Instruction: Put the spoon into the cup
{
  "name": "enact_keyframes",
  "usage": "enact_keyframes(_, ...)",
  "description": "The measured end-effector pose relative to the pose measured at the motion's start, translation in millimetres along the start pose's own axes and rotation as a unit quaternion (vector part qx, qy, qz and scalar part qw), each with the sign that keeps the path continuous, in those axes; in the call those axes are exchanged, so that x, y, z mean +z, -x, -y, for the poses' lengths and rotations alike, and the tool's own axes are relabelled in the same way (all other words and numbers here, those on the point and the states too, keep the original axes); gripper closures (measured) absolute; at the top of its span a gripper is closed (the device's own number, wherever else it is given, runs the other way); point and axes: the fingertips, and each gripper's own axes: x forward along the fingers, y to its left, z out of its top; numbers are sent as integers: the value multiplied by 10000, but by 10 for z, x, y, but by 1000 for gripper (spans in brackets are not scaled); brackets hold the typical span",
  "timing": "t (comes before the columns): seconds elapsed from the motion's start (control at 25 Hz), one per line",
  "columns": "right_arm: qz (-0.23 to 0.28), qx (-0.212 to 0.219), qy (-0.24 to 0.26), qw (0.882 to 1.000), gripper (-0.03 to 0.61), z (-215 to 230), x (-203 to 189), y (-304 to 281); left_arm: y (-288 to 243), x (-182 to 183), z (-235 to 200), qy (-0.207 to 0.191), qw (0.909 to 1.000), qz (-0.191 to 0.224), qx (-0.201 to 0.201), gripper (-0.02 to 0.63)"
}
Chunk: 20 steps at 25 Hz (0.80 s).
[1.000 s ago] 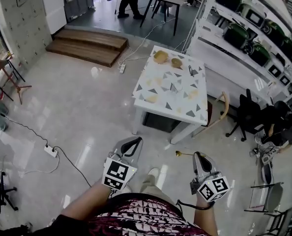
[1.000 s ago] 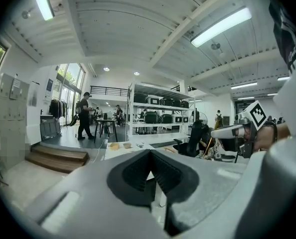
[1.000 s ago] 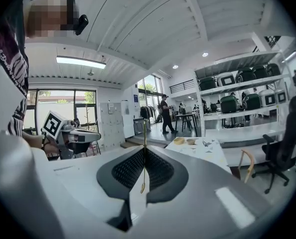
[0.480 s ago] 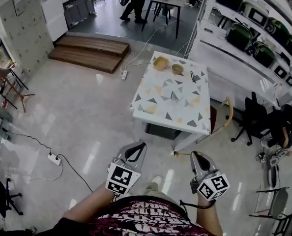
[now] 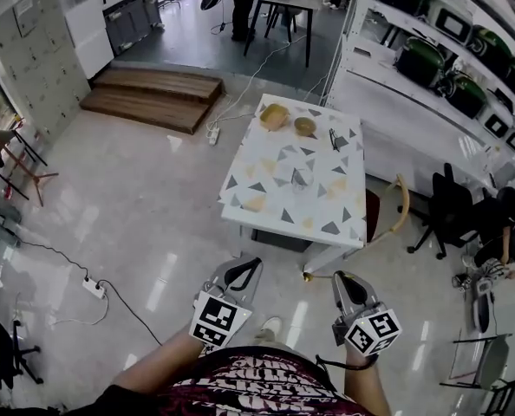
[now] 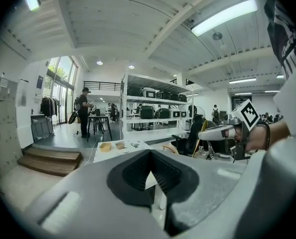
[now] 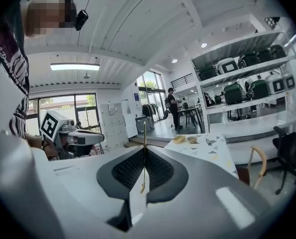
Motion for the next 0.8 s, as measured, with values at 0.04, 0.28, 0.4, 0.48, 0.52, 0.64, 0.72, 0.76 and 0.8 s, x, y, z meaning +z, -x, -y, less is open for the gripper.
enact_keyframes(0.04, 15, 13, 0, 10000, 546, 50, 28, -11, -42, 27, -11, -10, 10000, -2, 31, 614)
enact_keyframes(0.28, 109, 161, 41, 9998, 546, 383, 180, -119, -342, 243, -105, -110, 9995, 73, 293, 614)
enact_keyframes(0.4, 143, 206, 23, 9997, 546, 561, 240, -161, -488, 323, -128, -134, 9991, 82, 395, 614)
enact_keyframes(0.48, 157, 272, 10, 9995, 546, 661, 261, -194, -564, 359, -133, -143, 9988, 86, 467, 614)
enact_keyframes(0.52, 174, 312, 15, 9994, 546, 707, 274, -214, -595, 381, -131, -156, 9986, 103, 505, 614)
enact_keyframes(0.64, 197, 400, -10, 9990, 546, 815, 295, -292, -647, 414, -120, -181, 9979, 125, 601, 614)
enact_keyframes(0.72, 172, 466, -99, 9987, 546, 829, 276, -352, -632, 371, -120, -155, 9976, 48, 666, 614)
enact_keyframes(0.76, 157, 520, -130, 9984, 546, 813, 264, -380, -612, 341, -127, -139, 9974, -7, 704, 614)
enact_keyframes(0.8, 144, 584, -142, 9981, 546, 791, 254, -409, -593, 313, -141, -128, 9971, -60, 745, 614)
